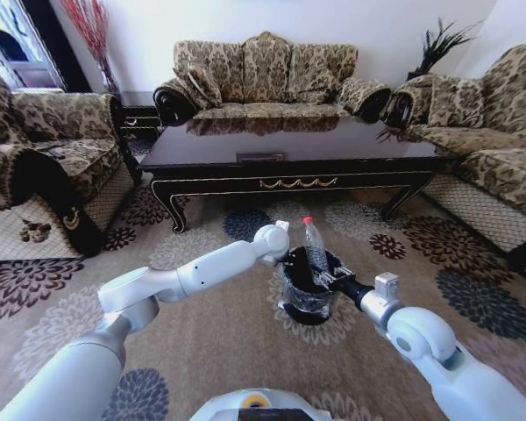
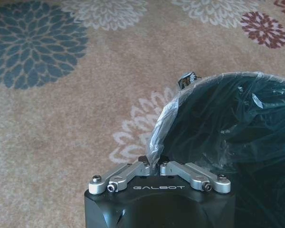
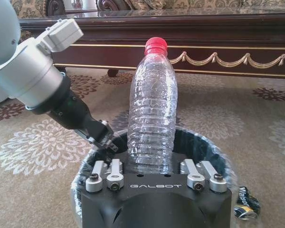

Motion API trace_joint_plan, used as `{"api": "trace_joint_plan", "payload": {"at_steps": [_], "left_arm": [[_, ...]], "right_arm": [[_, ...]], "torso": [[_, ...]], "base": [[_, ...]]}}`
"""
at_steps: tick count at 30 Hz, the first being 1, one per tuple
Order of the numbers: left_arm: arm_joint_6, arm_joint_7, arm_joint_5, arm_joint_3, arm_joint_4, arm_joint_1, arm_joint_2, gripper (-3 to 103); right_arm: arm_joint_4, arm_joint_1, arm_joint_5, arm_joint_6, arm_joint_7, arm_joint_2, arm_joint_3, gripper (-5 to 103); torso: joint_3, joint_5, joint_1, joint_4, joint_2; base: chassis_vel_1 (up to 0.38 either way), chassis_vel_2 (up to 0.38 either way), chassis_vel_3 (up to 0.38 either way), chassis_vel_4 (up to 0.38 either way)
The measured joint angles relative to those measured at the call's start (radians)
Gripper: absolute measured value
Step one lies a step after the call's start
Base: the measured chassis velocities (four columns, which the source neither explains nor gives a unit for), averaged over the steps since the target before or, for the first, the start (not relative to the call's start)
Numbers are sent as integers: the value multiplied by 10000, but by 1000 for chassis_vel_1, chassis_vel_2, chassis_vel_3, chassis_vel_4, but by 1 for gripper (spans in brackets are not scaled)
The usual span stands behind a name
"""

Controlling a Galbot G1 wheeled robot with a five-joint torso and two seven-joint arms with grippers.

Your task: Move to the front of the table and pick up the trash from the floor, then place it into the trash bin.

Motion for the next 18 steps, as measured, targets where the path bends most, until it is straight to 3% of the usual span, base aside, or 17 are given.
{"api": "trace_joint_plan", "payload": {"at_steps": [1,3,6,8,9,14,18], "left_arm": [[0,0,0,0,0,0,0,4],[0,-7,-35,-6,-90,-1,108,4],[0,-27,-37,-14,-127,22,166,4],[0,-44,-35,-29,-144,71,191,4],[0,-44,-35,-29,-144,71,191,4],[0,-132,-24,-93,-318,184,314,4],[0,-192,-1,-284,-490,322,832,4]], "right_arm": [[0,0,0,0,0,0,0,50],[-7,24,3,0,-1,0,-8,61],[-7,51,7,-6,-1,1,-23,67],[13,49,11,-20,-1,2,-28,78],[13,49,11,-20,-1,2,-28,78],[183,-28,50,-43,-3,18,71,97],[390,-22,302,-44,-1,21,386,100]], "torso": [[0,0,0,0,0],[0,-1,0,-3,0],[0,0,0,-5,-1],[0,-1,0,-4,0],[0,-1,0,-4,0],[0,-1,0,-8,0],[0,-2,0,-6,-1]], "base": [[0,0,0,0],[0,0,0,0],[0,0,0,0],[0,0,0,0],[0,0,0,0],[0,0,0,0],[0,0,0,0]]}}
